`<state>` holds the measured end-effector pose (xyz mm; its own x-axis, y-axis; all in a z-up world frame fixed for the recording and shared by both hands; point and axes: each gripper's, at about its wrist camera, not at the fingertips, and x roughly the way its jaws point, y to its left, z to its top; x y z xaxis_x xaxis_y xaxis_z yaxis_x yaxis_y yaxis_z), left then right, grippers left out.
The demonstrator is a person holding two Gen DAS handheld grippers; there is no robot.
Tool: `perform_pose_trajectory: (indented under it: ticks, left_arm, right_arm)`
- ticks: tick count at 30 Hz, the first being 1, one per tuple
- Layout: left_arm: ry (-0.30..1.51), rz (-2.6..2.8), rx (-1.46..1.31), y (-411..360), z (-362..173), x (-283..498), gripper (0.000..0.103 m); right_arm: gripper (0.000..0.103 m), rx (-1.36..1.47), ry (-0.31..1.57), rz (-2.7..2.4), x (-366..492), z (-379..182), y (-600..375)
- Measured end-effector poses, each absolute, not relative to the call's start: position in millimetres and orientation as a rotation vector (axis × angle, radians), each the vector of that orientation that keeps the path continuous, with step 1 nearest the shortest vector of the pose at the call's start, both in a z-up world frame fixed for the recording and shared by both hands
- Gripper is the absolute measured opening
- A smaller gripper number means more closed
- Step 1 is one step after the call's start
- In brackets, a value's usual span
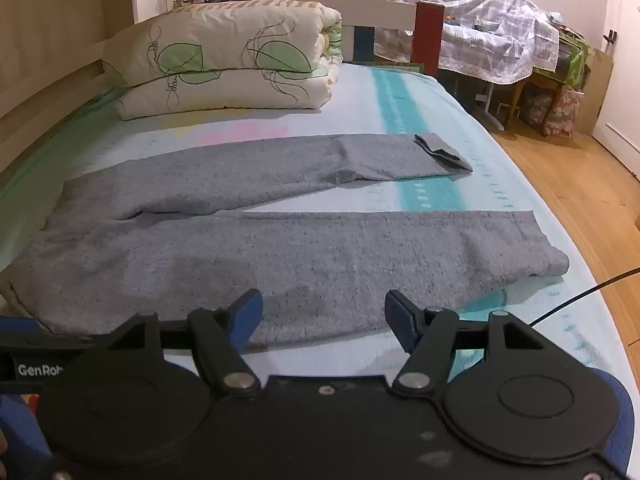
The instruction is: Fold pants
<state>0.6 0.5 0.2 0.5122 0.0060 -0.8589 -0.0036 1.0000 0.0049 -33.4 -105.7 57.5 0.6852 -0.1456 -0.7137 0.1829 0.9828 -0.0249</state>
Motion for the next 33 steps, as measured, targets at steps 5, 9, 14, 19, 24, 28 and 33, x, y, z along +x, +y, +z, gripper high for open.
perform_pose_trajectory:
  ticks: [5,9,14,19,24,28,33]
  left_arm:
    - [1.027,0.008,0.009,0.9,4.1,1.1,0.091]
    - [1.033,0.004,-0.004,2.6,4.1,3.2,0.091]
    - [1.027,0.003,-0.005,3.6,4.2,1.1,0.091]
    - [1.027,0.003,-0.005,3.2,3.6,0.5,0.091]
    - [1.031,0.004,-0.006,4.2,3.0,0.2,0.091]
    - [1.03,0.004,-0.007,4.7,2.8,0.2,0.091]
    - [1.03,0.004,-0.007,4.3,3.0,0.3,0.091]
  right_arm:
    - [0.068,0.05,0.794,-0.189,-34.0,56.8,-104.1]
    - [0.068,0.054,0.795,-0.18,-30.5,57.6,-102.2]
    - [0.068,0.054,0.794,-0.178,-32.0,59.1,-98.6]
    - [0.068,0.053,0.794,-0.17,-35.0,58.8,-103.4]
    - [0.068,0.055,0.792,-0.169,-35.3,59.8,-103.2]
    - [0.068,0.057,0.793,-0.169,-34.9,59.4,-103.9]
    - [0.068,0.059,0.795,-0.167,-34.8,58.6,-104.2]
